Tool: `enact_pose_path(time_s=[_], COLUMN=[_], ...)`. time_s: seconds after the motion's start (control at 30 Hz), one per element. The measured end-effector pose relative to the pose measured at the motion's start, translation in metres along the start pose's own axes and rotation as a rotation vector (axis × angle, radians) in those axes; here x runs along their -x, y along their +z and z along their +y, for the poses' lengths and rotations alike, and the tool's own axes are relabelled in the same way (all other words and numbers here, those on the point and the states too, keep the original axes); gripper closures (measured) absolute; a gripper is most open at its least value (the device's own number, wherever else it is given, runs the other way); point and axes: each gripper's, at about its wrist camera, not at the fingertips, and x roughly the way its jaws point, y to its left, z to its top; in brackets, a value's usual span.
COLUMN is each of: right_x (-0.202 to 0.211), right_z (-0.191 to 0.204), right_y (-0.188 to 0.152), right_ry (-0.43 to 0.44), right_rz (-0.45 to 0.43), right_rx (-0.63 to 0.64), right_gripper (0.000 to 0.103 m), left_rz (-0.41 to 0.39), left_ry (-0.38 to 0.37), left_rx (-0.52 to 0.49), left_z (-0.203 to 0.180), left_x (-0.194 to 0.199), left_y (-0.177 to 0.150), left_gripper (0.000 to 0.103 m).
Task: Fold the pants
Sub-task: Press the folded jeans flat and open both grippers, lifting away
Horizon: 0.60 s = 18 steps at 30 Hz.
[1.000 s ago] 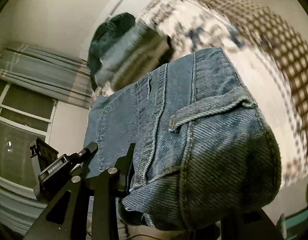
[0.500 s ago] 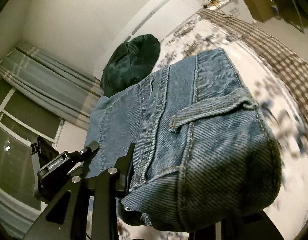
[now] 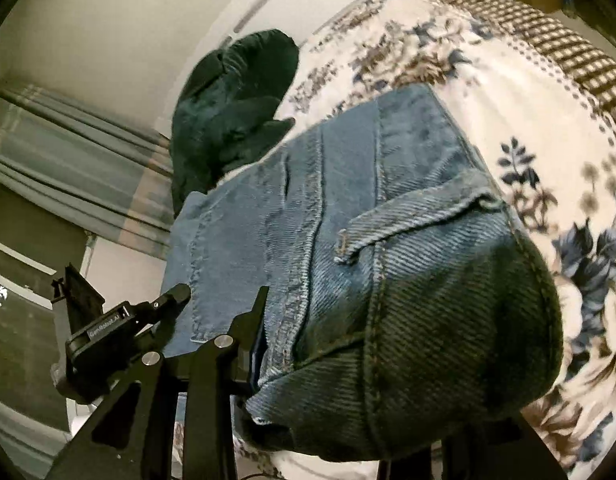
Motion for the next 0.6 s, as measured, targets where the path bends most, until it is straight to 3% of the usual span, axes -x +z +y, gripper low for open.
enact_pose_path(time_s=[0.17,0.23,0.3,0.37,0.57,0.6], right_x=[0.003,0.009,0.019,0.03,0.071,0.078], right_z=[0.001,0.002,0.007,0.013,0.048,0.054], right_y=[0.002,0.0,-0.005,-0.01,-0.027,-0.03], right_ry=[-0.101,-0.145,-0.198,-0.224,-0.414,-0.439], right_rz=[0.058,0.065,0.063,0.059,0.018,0.006], right_rx=[-0.008,0.002,0.019,0.038,0.151,0.166], right_gripper=[0.056,0.052,0.05,0.049,0.035,0.027], left_rz=[0.011,0.006,0.002,-0.004,-0.044,-0.052], left_ry=[0.063,0.136,0.193,0.229,0.309,0.323], left_rx=[-0.047,-0.082,-0.12,-0.149,-0.225,-0.235], left_z=[-0.013,-0.021,-0.029,-0.036,-0.06,-0.067], left_x=[0.01,0.015,0.022,0.029,0.061,0.07], left_y=[-0.006,-0.009,-0.011,-0.014,-0.027,-0.031], left_gripper=[0.073,0.07,0.059,0.028,0.013,0.012])
